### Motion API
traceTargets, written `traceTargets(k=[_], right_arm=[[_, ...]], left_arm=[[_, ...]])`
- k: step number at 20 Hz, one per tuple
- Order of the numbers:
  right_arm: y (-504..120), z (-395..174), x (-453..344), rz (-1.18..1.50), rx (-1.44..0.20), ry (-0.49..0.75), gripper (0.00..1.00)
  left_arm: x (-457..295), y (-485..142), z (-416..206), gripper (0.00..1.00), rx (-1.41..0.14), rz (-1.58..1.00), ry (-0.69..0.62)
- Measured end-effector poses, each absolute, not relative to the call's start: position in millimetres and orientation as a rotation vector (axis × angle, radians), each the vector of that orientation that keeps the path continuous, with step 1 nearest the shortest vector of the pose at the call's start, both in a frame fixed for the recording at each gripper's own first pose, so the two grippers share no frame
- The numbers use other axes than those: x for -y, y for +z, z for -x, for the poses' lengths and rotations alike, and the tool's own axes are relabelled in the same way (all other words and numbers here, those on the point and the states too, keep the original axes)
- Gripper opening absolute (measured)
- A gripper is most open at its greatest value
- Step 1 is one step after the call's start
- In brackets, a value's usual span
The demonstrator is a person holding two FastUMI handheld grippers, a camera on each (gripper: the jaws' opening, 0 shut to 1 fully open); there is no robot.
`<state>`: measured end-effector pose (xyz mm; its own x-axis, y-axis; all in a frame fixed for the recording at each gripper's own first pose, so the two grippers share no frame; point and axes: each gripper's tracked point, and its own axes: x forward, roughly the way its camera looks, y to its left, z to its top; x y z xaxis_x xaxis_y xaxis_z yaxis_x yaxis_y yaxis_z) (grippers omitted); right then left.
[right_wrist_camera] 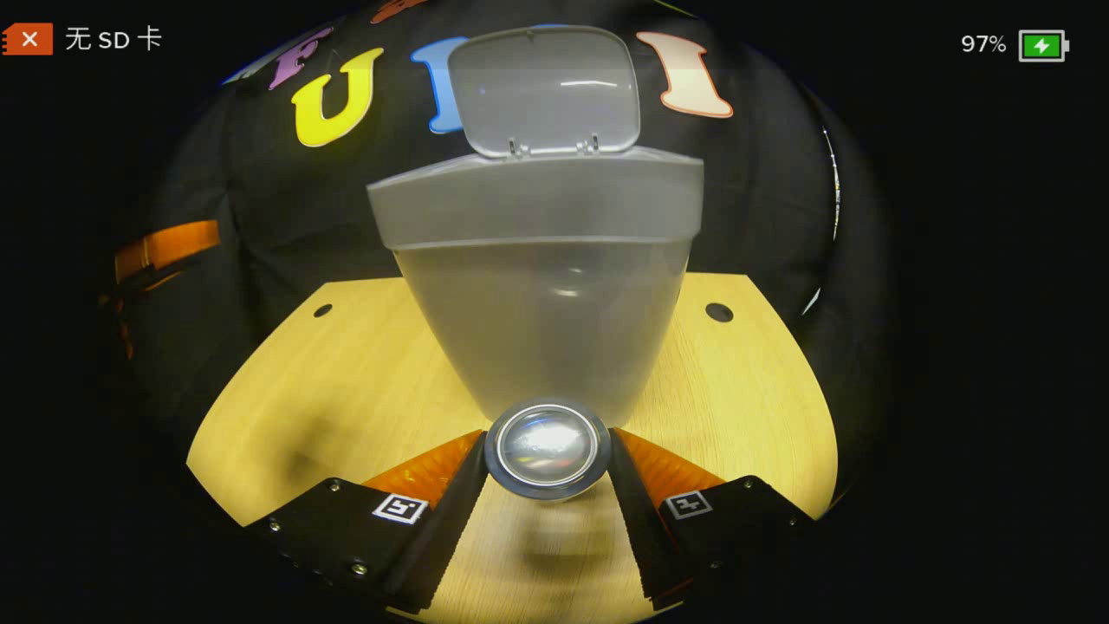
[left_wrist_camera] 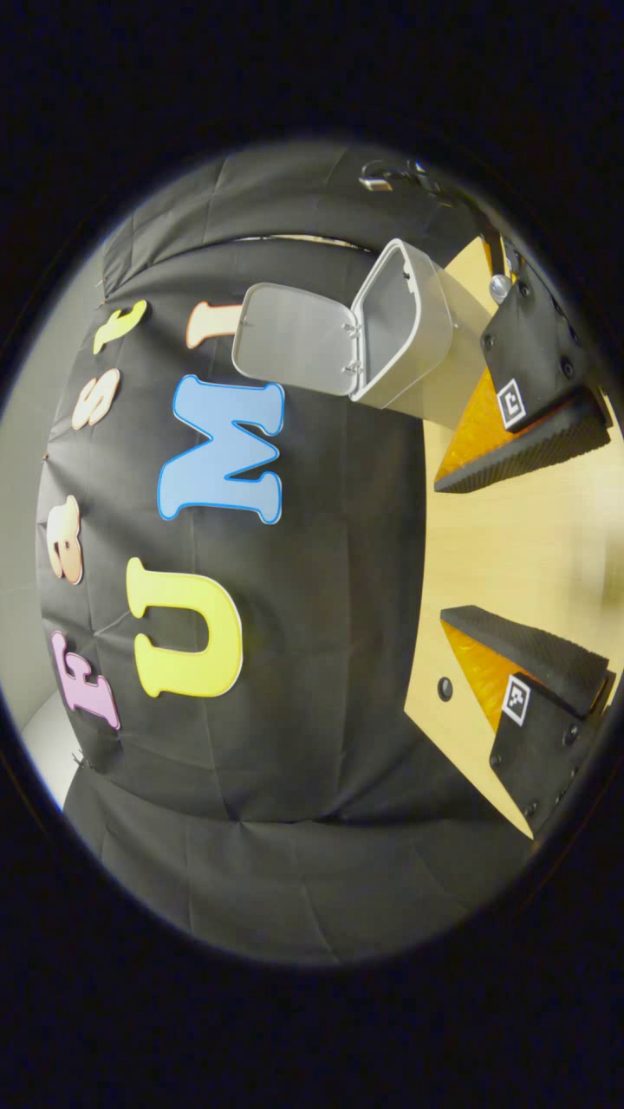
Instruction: Press the lid of the desktop garbage bin to open it, pick up the crumpled paper on the desktop and throw it into the bin, then pick up the pop can on the desktop and drop it into the bin, and finally close the garbage bin lid.
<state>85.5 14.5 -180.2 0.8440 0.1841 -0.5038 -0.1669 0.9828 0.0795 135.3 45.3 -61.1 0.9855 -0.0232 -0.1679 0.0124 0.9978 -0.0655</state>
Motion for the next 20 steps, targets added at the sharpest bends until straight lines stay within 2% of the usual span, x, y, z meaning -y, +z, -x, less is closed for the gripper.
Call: traceTargets(k=[12, 15, 17, 20], right_arm=[[-4.0, -73.8, -13.4, -0.133, -0.194, 0.206, 0.84], [25.0, -73.2, -11.6, -0.13, -0.127, 0.205, 0.83], [38.8, -74.4, -11.2, -0.122, -0.094, 0.205, 0.84], [55.2, -83.2, -10.4, -0.097, -0.046, 0.2, 0.83]], left_arm=[[-12.7, -59.3, -142.5, 0.89, -0.161, 0.07, -0.08], [-7.4, -58.0, -141.6, 0.87, -0.159, 0.07, -0.089], [-6.0, -57.0, -142.7, 0.89, -0.158, 0.068, -0.091], [-6.4, -56.9, -142.1, 0.88, -0.157, 0.069, -0.091]])
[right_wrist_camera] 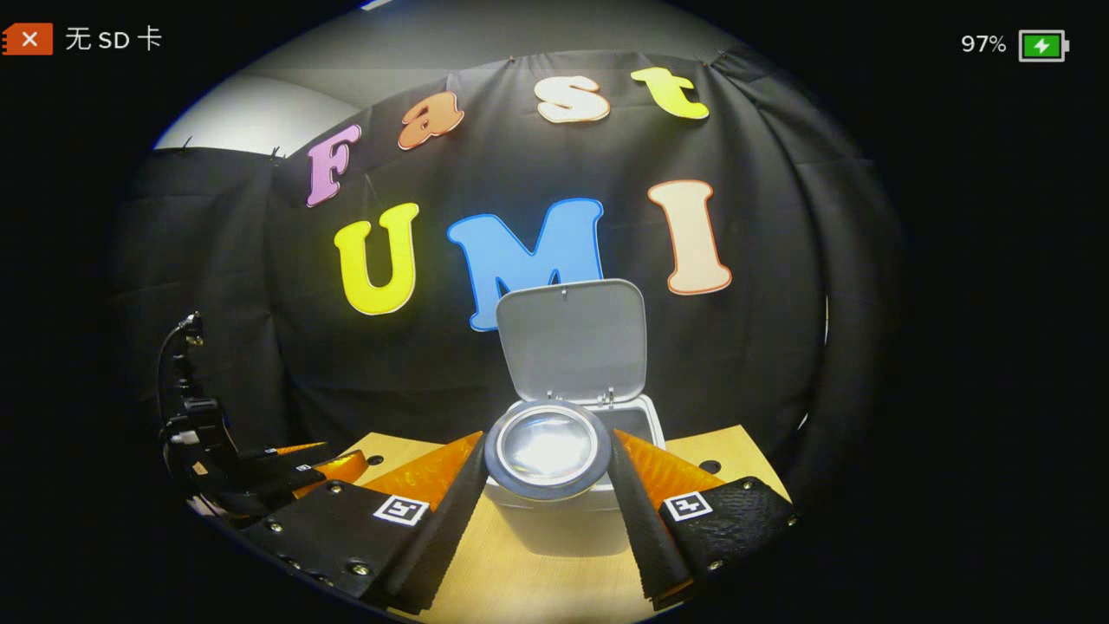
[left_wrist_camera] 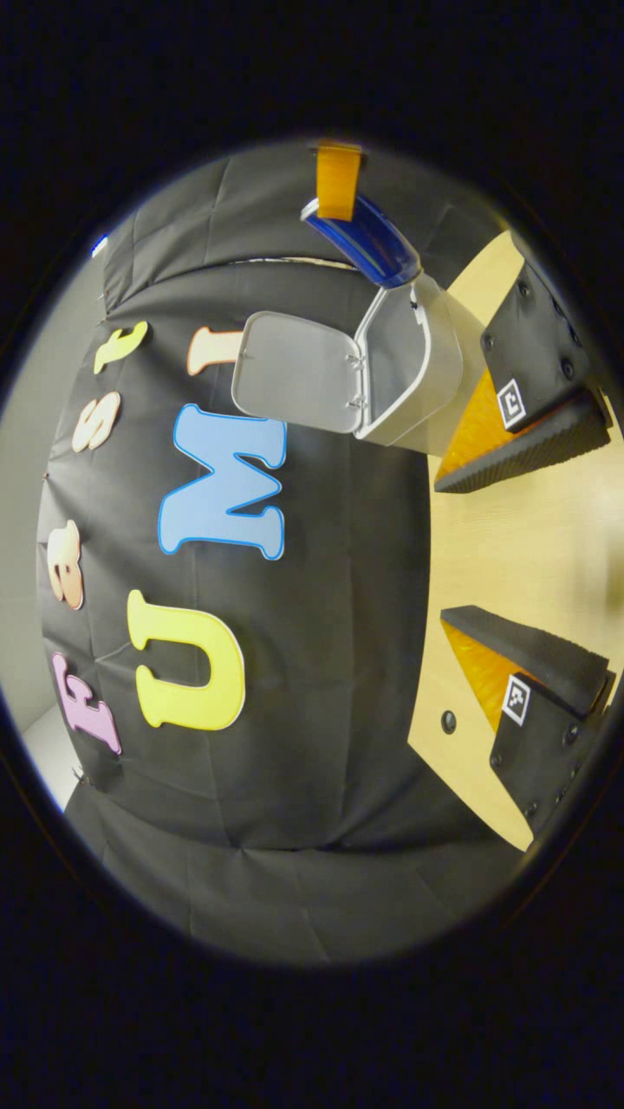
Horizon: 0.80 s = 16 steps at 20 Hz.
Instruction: Press the lid of the desktop garbage bin to open it, pick up the crumpled paper on the desktop and throw it into the bin, then pick up the pop can on the desktop and drop it into the bin, and finally close the garbage bin lid.
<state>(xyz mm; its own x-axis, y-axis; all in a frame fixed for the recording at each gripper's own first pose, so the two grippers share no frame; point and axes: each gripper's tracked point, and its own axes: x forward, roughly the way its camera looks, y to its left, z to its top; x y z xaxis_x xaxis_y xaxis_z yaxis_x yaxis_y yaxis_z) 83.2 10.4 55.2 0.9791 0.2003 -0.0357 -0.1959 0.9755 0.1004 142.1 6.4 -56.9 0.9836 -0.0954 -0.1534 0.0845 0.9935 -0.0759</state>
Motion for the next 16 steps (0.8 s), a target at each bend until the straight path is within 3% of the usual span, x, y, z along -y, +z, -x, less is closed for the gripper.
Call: traceTargets(k=[7, 16], right_arm=[[77.4, -122.6, -3.9, -0.064, 0.004, 0.176, 0.83], [52.0, -163.4, 11.4, -0.078, -0.042, 0.121, 0.84]], left_arm=[[-13.1, -56.7, -138.9, 0.89, -0.16, 0.066, -0.075], [-21.0, -55.9, -137.4, 0.89, -0.165, 0.05, -0.057]])
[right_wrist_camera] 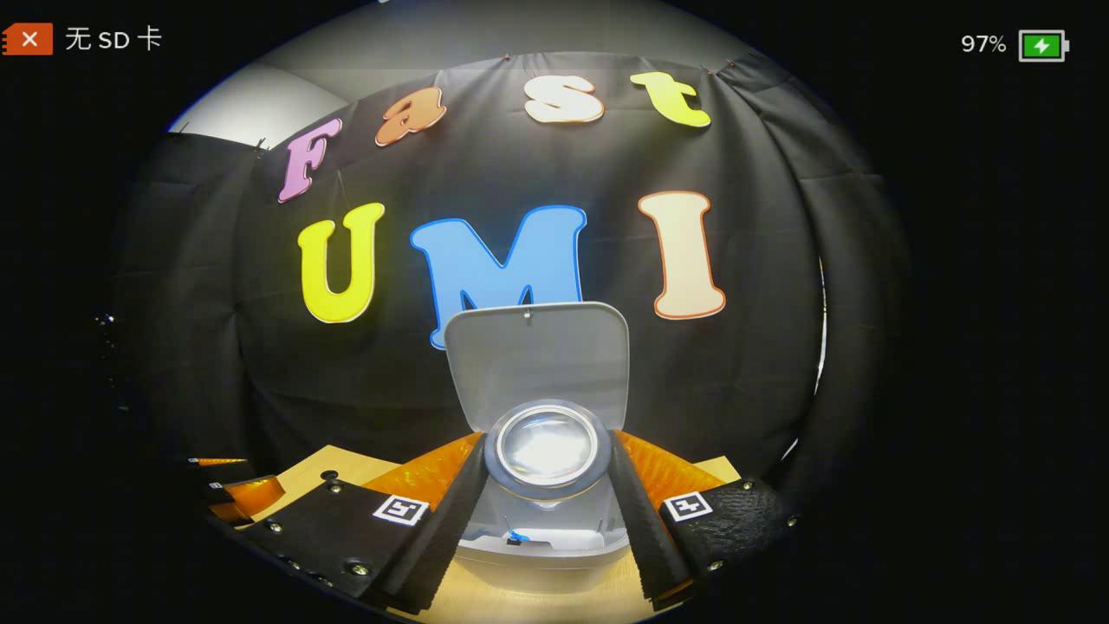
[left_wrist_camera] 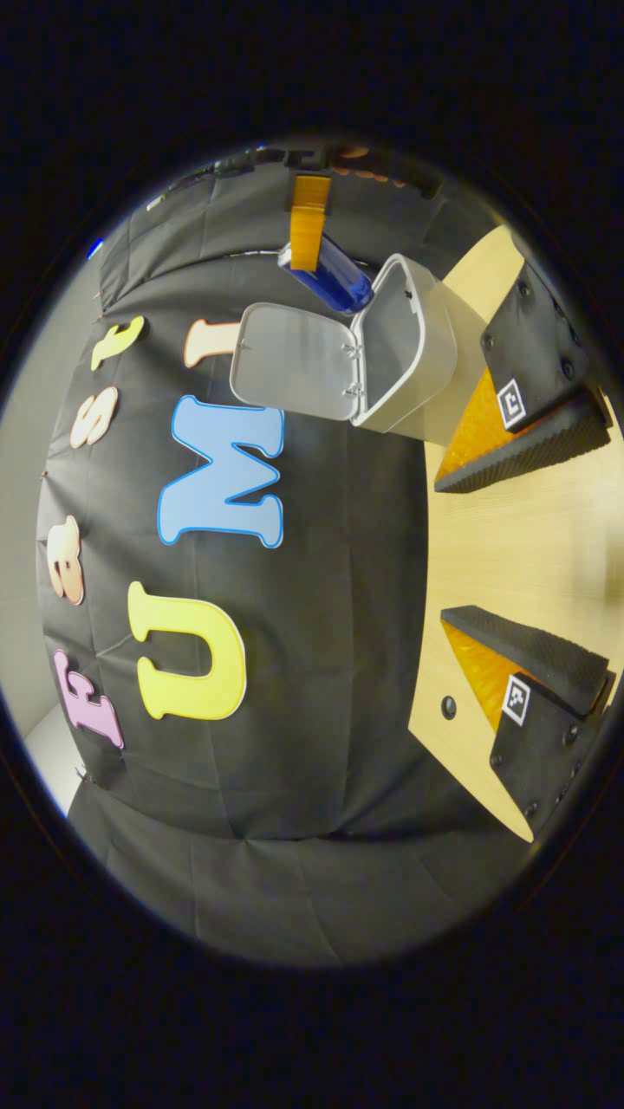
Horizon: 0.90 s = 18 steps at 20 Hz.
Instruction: Press the lid of the desktop garbage bin to open it, pick up the crumpled paper on the desktop and throw it into the bin, then pick up the pop can on the desktop and drop it into the bin, and finally close the garbage bin lid.
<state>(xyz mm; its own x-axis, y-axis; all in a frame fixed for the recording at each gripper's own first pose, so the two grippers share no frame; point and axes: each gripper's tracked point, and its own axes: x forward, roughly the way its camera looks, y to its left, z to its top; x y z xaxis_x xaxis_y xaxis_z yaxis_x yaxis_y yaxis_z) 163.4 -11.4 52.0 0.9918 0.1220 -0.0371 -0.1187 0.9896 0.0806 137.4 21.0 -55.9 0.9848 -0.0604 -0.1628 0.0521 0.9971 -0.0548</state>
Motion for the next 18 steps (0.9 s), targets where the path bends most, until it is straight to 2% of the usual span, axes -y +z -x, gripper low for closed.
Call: traceTargets(k=[11, 12, 13, 14, 18], right_arm=[[37.4, -168.0, 14.2, -0.102, -0.071, 0.117, 0.85], [35.2, -167.8, 14.1, -0.102, -0.076, 0.117, 0.94], [34.4, -167.1, 13.7, -0.101, -0.08, 0.118, 0.91], [33.5, -167.5, 14.0, -0.099, -0.081, 0.117, 1.0], [31.7, -164.1, 12.2, -0.099, -0.085, 0.121, 0.98]], left_arm=[[-19.2, -58.1, -139.1, 0.89, -0.172, 0.054, -0.054], [-18.7, -58.6, -139.3, 0.88, -0.172, 0.055, -0.054], [-18.7, -58.8, -138.9, 0.89, -0.173, 0.055, -0.054], [-18.8, -58.3, -138.5, 0.88, -0.172, 0.056, -0.055], [-20.9, -58.6, -137.8, 0.89, -0.171, 0.062, -0.053]])
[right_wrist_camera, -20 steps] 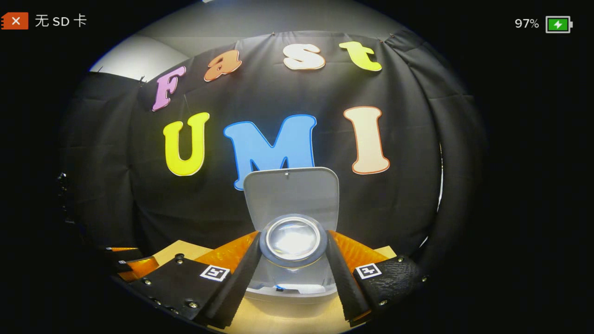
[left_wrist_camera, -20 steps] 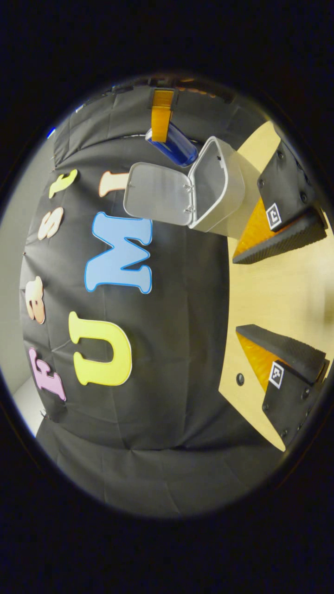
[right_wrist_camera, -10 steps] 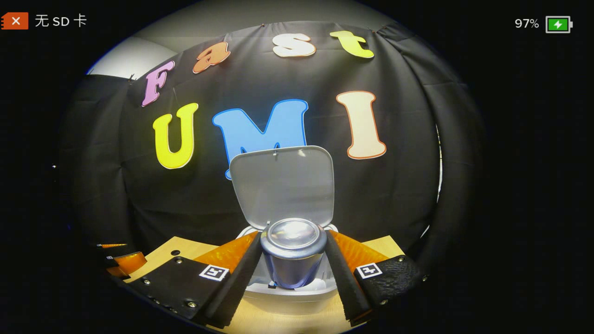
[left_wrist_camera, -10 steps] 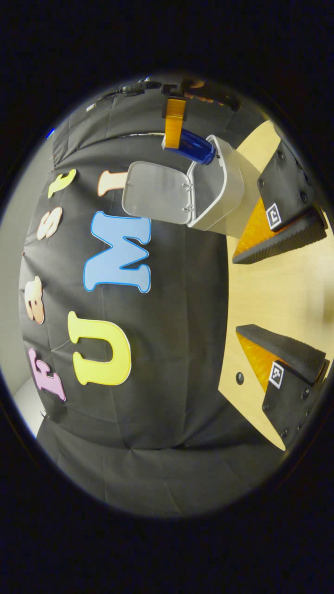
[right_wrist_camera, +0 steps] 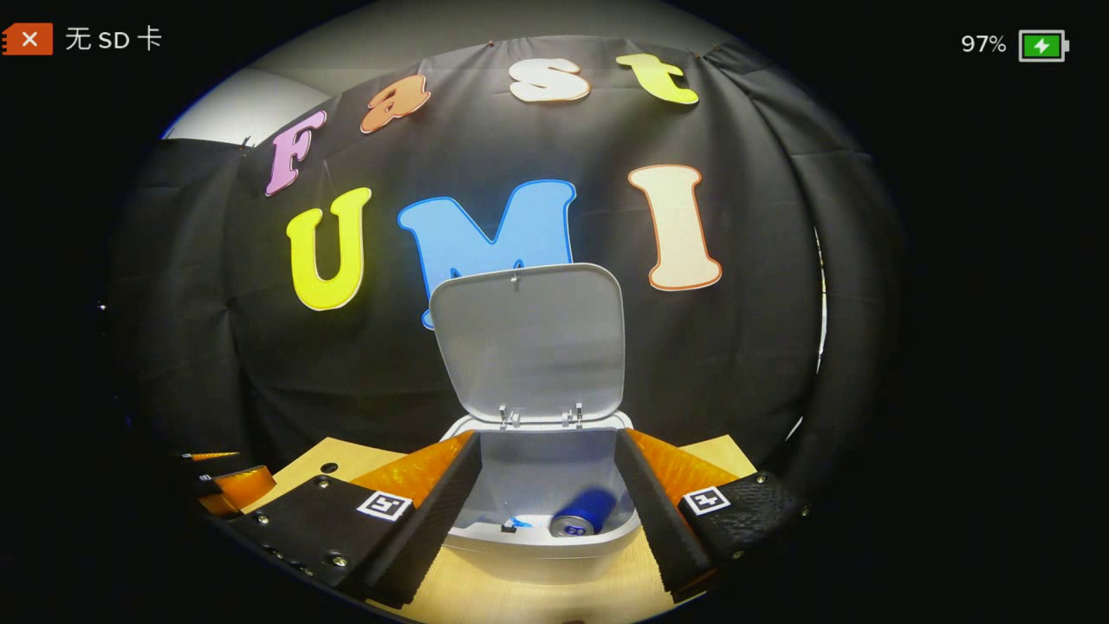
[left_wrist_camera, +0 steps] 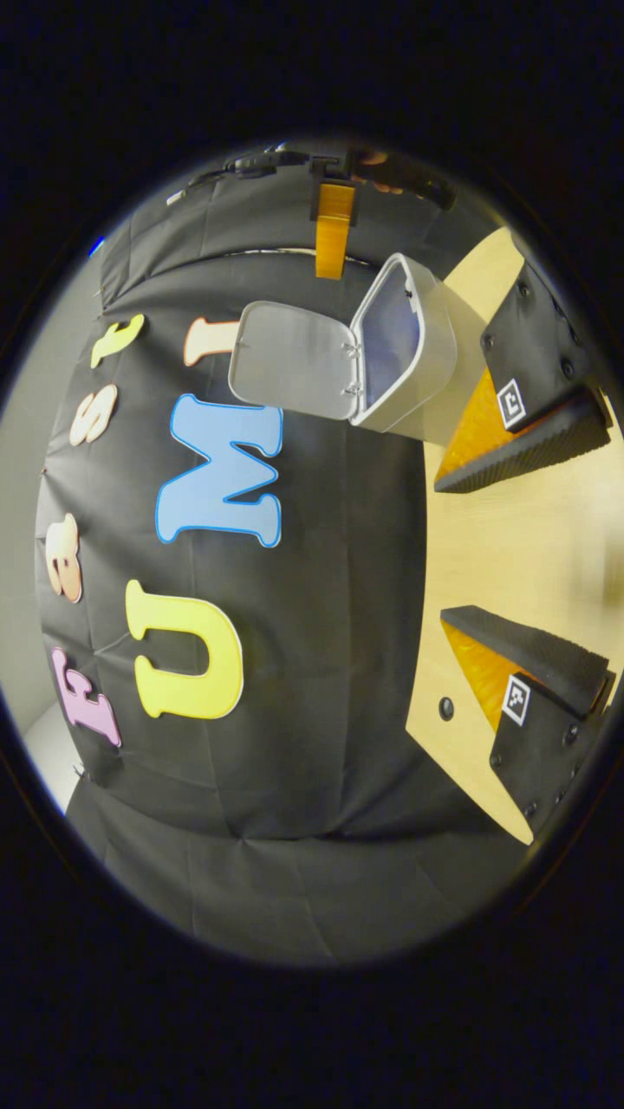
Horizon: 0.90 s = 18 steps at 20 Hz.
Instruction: Press the lid of the desktop garbage bin to open it, pick up the crumpled paper on the desktop and throw it into the bin, then pick up the pop can on the desktop and drop it into the bin, and finally close the garbage bin lid.
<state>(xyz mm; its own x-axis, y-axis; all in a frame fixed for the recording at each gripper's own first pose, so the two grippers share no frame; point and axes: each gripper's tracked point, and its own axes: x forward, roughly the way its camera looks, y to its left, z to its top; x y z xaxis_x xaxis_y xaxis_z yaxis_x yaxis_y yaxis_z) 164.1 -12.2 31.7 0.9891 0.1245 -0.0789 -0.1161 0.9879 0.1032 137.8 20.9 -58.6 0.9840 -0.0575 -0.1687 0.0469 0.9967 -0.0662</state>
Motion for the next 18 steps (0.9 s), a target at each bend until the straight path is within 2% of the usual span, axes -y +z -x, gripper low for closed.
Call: traceTargets(k=[9, 18], right_arm=[[39.1, -161.7, 12.9, -0.114, -0.07, 0.118, 1.0], [77.8, -175.9, 13.7, -0.11, 0.003, 0.113, 0.98]], left_arm=[[-25.2, -58.5, -133.5, 0.88, -0.17, 0.073, -0.046], [-29.6, -59.9, -127.6, 0.88, -0.176, 0.076, -0.044]])
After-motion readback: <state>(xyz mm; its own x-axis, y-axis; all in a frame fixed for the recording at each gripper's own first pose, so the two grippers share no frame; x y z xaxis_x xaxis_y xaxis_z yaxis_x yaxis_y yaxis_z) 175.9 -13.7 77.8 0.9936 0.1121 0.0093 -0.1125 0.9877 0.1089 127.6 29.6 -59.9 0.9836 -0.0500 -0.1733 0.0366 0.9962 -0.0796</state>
